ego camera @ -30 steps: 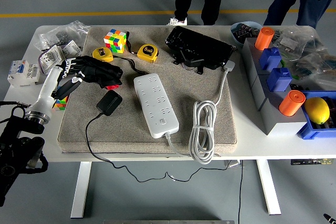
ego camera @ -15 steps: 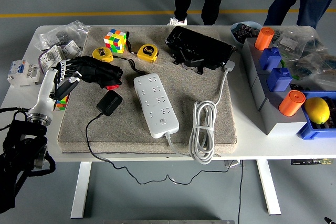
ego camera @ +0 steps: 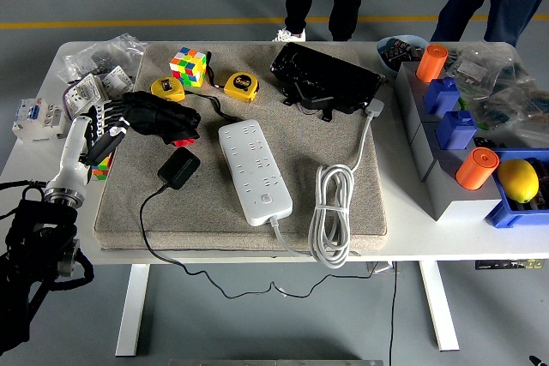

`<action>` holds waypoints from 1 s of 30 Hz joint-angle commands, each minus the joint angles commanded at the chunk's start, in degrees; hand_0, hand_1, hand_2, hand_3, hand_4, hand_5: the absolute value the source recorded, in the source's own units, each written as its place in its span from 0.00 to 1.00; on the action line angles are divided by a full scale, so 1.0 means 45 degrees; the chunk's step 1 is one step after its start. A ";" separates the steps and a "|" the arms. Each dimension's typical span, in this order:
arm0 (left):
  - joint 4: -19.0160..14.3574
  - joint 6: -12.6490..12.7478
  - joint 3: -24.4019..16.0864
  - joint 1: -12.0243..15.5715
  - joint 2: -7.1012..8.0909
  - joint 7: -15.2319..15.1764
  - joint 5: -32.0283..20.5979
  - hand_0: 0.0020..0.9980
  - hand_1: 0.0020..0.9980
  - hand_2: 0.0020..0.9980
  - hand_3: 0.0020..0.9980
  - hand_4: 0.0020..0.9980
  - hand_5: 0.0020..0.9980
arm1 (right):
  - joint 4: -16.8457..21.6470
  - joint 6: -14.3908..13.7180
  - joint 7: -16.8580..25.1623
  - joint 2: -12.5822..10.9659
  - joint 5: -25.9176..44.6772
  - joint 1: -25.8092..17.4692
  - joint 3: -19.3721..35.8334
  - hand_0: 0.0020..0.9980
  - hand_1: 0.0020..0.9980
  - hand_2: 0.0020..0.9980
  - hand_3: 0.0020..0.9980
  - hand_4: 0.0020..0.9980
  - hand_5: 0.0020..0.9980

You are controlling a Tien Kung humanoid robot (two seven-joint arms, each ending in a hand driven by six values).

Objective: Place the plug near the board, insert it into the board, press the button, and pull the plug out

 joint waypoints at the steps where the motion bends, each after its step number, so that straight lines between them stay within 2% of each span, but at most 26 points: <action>1: -0.0006 -0.0006 -0.0002 -0.0010 -0.0001 -0.0006 -0.0013 0.73 0.74 0.75 0.75 0.76 0.63 | -0.0009 -0.0001 0.0000 -0.0008 0.0006 0.0005 -0.0010 0.61 0.62 0.62 0.55 0.98 0.41; 30: -0.0180 -0.0207 -0.0250 -0.0211 0.0020 0.0154 -0.0107 0.72 0.74 0.75 0.75 0.78 0.65 | 0.0103 -0.0014 0.0021 -0.0073 -0.0039 0.0001 0.0105 0.61 0.62 0.62 0.55 0.97 0.41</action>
